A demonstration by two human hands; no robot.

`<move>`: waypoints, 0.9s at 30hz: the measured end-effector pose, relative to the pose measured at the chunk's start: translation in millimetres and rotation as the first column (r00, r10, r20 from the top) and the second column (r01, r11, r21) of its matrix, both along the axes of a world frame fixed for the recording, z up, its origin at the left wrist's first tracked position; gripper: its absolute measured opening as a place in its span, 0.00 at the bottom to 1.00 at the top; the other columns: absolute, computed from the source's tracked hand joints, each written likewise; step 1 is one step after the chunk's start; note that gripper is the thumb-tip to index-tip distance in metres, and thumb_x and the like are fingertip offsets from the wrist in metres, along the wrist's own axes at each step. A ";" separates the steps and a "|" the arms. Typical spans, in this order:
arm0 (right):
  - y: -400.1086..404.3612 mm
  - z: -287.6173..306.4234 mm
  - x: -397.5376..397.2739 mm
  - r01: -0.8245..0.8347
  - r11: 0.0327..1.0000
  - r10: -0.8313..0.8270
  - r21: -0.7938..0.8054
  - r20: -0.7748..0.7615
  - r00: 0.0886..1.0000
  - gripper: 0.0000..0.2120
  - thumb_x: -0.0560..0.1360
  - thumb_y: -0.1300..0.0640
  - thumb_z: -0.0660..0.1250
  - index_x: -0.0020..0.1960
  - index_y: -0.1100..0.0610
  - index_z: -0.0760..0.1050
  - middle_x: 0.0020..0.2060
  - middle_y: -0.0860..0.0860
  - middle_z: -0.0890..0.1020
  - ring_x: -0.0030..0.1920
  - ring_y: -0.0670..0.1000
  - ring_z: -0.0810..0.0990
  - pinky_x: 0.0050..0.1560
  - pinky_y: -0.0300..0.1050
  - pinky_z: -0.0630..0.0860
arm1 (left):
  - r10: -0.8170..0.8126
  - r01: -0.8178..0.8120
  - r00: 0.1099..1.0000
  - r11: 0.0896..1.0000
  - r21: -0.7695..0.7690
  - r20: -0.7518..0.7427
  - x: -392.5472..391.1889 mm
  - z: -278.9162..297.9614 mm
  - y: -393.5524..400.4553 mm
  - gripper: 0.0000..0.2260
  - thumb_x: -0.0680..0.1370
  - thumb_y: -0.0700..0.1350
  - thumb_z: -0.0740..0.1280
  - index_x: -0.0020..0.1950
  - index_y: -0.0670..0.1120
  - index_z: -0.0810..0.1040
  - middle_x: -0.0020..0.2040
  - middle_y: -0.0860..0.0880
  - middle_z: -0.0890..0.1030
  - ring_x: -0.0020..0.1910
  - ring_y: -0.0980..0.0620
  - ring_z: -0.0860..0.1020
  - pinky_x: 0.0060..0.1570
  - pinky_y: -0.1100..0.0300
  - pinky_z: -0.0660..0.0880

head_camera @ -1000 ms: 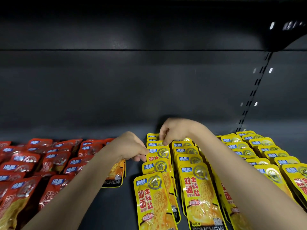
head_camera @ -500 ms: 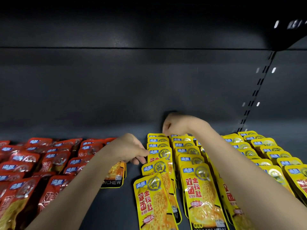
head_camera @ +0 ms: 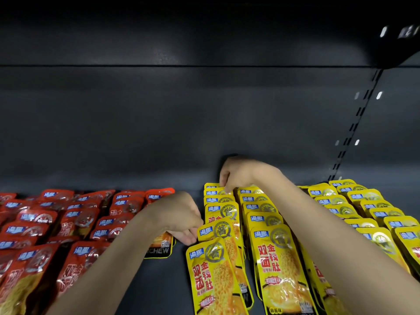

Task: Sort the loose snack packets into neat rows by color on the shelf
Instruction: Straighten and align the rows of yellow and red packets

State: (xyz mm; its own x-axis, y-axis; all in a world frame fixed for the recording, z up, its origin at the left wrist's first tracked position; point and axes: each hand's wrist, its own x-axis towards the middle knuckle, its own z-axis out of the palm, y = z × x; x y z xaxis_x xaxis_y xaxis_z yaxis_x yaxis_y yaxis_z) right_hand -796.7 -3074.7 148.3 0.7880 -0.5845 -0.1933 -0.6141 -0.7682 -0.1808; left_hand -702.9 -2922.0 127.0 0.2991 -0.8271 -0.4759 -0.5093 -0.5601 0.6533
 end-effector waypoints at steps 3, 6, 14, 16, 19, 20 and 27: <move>1.4 -0.9 -0.3 0.005 1.000 -0.005 -0.005 0.016 1.000 0.11 0.72 0.59 0.71 0.54 0.55 0.81 0.51 0.50 0.83 0.52 0.50 0.80 0.52 0.43 0.76 | 0.011 -0.011 1.000 1.000 -0.004 0.008 -1.2 -0.1 -0.1 0.11 0.79 0.37 0.62 0.59 0.36 0.77 0.36 0.46 0.81 0.32 0.55 0.82 0.38 0.65 0.80; 2.4 -2.5 -0.9 0.028 0.999 -0.027 -0.023 0.052 0.998 0.09 0.72 0.59 0.70 0.52 0.54 0.82 0.50 0.49 0.83 0.50 0.49 0.80 0.53 0.45 0.78 | 0.021 -0.021 1.000 0.999 -0.026 -0.007 -1.6 -0.2 0.3 0.11 0.79 0.37 0.62 0.60 0.36 0.76 0.38 0.44 0.81 0.35 0.53 0.82 0.39 0.64 0.81; 17.5 14.1 -19.4 -0.031 1.000 0.031 0.000 0.097 0.995 0.03 0.73 0.54 0.69 0.41 0.52 0.79 0.43 0.48 0.83 0.46 0.50 0.80 0.50 0.45 0.78 | 0.007 -0.002 0.997 0.997 -0.074 0.073 7.9 5.4 10.4 0.09 0.79 0.40 0.64 0.57 0.38 0.77 0.39 0.46 0.82 0.33 0.52 0.82 0.39 0.62 0.81; 29.3 19.0 -27.9 -0.087 0.995 0.084 0.046 0.067 0.994 0.05 0.72 0.51 0.71 0.41 0.52 0.79 0.40 0.49 0.82 0.44 0.51 0.79 0.48 0.46 0.76 | -0.055 0.070 0.984 0.994 -0.084 0.170 12.7 8.2 17.1 0.04 0.78 0.43 0.66 0.50 0.44 0.78 0.39 0.48 0.83 0.32 0.54 0.82 0.38 0.63 0.80; 44.5 21.4 -35.4 -0.133 0.990 0.133 0.037 0.013 0.991 0.09 0.70 0.46 0.72 0.40 0.52 0.80 0.38 0.48 0.81 0.43 0.50 0.79 0.47 0.45 0.76 | -0.217 0.245 0.916 0.969 -0.043 0.337 13.3 12.1 28.3 0.07 0.76 0.48 0.68 0.44 0.45 0.81 0.38 0.49 0.84 0.28 0.59 0.78 0.30 0.69 0.73; 48.8 21.4 -36.2 -0.139 0.990 0.139 0.025 -0.009 0.990 0.10 0.70 0.45 0.72 0.40 0.52 0.80 0.38 0.48 0.81 0.43 0.49 0.79 0.46 0.44 0.75 | -0.264 0.291 0.891 0.957 -0.017 0.370 11.5 12.8 31.7 0.09 0.76 0.49 0.69 0.44 0.44 0.81 0.36 0.50 0.84 0.28 0.59 0.77 0.30 0.71 0.72; 68.1 17.5 -33.0 -0.113 0.993 0.115 0.018 -0.105 0.988 0.19 0.67 0.43 0.74 0.48 0.57 0.82 0.45 0.52 0.83 0.45 0.51 0.79 0.38 0.41 0.71 | -0.374 0.357 0.862 0.927 0.115 0.342 -1.0 4.9 40.0 0.19 0.69 0.56 0.74 0.50 0.43 0.80 0.44 0.47 0.83 0.38 0.56 0.76 0.40 0.62 0.70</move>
